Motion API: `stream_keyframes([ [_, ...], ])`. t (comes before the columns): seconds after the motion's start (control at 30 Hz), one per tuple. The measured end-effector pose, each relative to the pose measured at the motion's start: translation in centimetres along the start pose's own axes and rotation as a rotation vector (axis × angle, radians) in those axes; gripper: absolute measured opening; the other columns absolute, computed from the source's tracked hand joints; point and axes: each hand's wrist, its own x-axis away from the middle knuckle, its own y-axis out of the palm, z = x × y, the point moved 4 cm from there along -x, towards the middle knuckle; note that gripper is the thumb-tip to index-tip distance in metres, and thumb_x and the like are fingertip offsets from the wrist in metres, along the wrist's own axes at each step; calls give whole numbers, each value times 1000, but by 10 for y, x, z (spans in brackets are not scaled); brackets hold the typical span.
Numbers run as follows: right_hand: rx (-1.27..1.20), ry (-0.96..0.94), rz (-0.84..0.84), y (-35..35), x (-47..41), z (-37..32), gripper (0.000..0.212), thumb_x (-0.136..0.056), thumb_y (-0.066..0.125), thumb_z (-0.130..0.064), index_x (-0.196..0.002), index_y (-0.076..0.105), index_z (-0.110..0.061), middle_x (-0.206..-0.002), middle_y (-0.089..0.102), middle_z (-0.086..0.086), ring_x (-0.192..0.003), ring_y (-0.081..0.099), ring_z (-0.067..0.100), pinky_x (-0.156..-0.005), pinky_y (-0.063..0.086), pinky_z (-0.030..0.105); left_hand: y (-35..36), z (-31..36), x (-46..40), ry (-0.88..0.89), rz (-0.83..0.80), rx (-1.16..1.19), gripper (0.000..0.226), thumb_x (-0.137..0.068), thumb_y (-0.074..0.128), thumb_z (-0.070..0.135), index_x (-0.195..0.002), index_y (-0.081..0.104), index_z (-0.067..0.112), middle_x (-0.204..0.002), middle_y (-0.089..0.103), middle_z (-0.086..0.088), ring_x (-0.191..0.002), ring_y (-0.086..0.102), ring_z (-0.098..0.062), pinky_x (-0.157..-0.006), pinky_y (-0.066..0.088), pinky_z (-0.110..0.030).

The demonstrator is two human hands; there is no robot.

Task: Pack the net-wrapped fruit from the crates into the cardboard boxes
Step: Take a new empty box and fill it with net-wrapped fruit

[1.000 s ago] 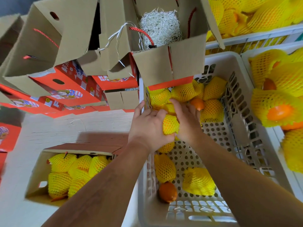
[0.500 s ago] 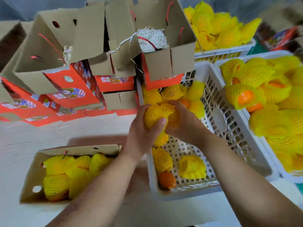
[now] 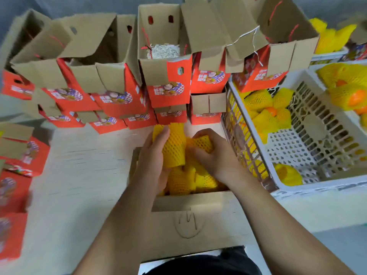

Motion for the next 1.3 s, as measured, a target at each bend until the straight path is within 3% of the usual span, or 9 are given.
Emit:
stream_keyframes([
  [0.17, -52, 195, 75, 24, 9, 14, 24, -82, 71, -48, -90, 71, -25, -79, 71, -21, -80, 65, -7, -79, 50, 24, -75, -7, -11, -139, -3, 97, 49, -95, 65, 51, -135, 63, 24, -123, 71, -10, -110, 69, -29, -91, 58, -53],
  [0.3, 105, 391, -247, 51, 17, 22, 47, -78, 52, -63, -114, 63, -35, -120, 70, -1, -111, 64, 21, -102, 49, 37, -89, -18, -11, -178, -106, 207, 42, -95, 50, 33, -131, 65, 14, -117, 69, -13, -104, 64, -26, -85, 53, -41],
  [0.43, 348, 315, -380, 90, 20, 18, 70, -94, 58, -41, -157, 30, -30, -152, 39, 11, -139, 44, 33, -114, 37, 36, -83, -21, -14, 40, -28, -542, 47, -86, 74, 30, -131, 61, 25, -132, 61, -7, -122, 58, -29, -102, 48, -41],
  [0.53, 611, 274, -327, 97, 22, 20, 74, -94, 56, -54, -158, 24, -34, -150, 40, 7, -139, 39, 37, -113, 37, 48, -70, -29, -10, 246, -22, -1206, 56, -94, 69, 40, -141, 48, 17, -136, 46, -13, -125, 51, -34, -101, 45, -41],
  [0.7, 712, 298, -279, 93, 32, 28, 82, -91, 43, -70, -159, 6, -41, -151, 32, 5, -139, 29, 35, -115, 29, 52, -54, -42, -16, 289, -28, -1652, 52, -102, 45, 56, -140, 37, 23, -135, 39, -13, -126, 40, -35, -107, 33, -45],
  [0.87, 642, 219, -143, 89, 41, 17, 101, -82, 45, -68, -161, -3, -30, -148, 37, 4, -136, 35, 32, -114, 33, 49, -57, -36, -32, 126, -110, -1505, 63, -98, 52, 58, -148, 27, 29, -147, 27, -11, -140, 27, -36, -119, 20, -46],
  [1.07, 51, 65, 257, 46, 49, 15, 37, -101, 56, -17, -138, 56, -20, -124, 64, -4, -117, 56, 11, -106, 45, 38, -41, -10, -13, 516, 37, -1062, 21, -106, 48, 35, -116, 62, 22, -118, 54, -1, -116, 49, -22, -99, 39, -33],
  [1.17, -198, 130, 386, 18, 46, 22, 24, -102, 53, -9, -119, 61, -24, -109, 68, -6, -105, 63, 9, -96, 50, 31, -3, 0, -2, 626, -67, -779, 16, -109, 46, 27, -106, 62, 21, -99, 57, 16, -94, 54, 1, -78, 38, -8],
  [1.3, -231, 85, 440, -30, 38, 31, 28, -99, 54, -8, -122, 62, -21, -110, 69, -6, -102, 66, 5, -91, 50, 24, 81, -19, 7, 645, -306, -775, 19, -101, 48, 27, -98, 66, 21, -97, 68, 9, -93, 60, -2, -79, 44, -18],
])
